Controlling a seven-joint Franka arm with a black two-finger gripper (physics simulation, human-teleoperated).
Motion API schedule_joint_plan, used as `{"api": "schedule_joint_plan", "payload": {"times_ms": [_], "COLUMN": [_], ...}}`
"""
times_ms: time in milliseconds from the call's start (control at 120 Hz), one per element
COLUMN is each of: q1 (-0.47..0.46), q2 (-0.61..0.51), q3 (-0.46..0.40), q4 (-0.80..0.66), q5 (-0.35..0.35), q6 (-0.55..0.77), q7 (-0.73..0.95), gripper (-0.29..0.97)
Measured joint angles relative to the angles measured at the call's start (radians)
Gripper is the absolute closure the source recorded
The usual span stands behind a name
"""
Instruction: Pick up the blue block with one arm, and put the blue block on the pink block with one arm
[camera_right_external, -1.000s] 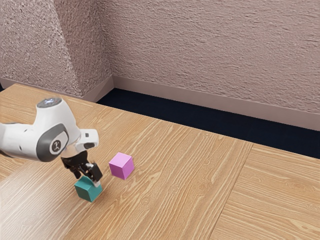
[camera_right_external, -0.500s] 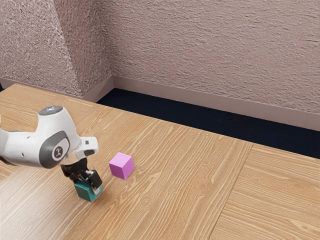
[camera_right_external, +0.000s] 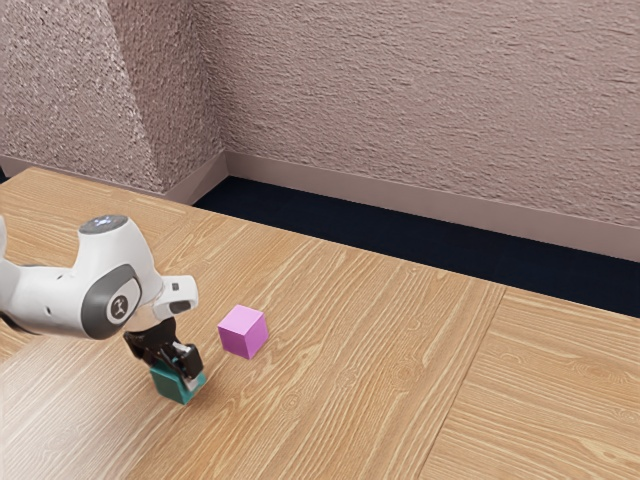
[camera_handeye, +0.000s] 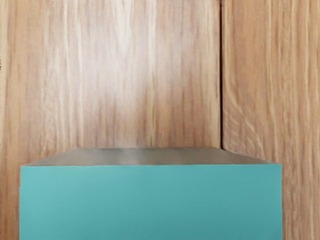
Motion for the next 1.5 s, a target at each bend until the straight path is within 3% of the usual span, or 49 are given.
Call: {"api": "schedule_joint_plan", "payload": {"times_ms": [250,508,625,933,1500], "q1": [0.004,-0.013,-0.022,-0.015,-0.025], "q2": [-0.067,-0.034,0.033,0.101,0.087], "q3": [0.000,-0.011,-0.015,-0.031,-0.054], "q4": [0.013,0.189,0.273,0.327,0.301], "q5": [0.055,0.114,0.120,0.118,0.113], "q6": [0.005,0.003,0.001,-0.002,-0.004], "q7": [-0.037,-0.067,-0.076,-0.095,-0.149], "gripper": [0.35,0.34,0.34,0.34,0.34]}}
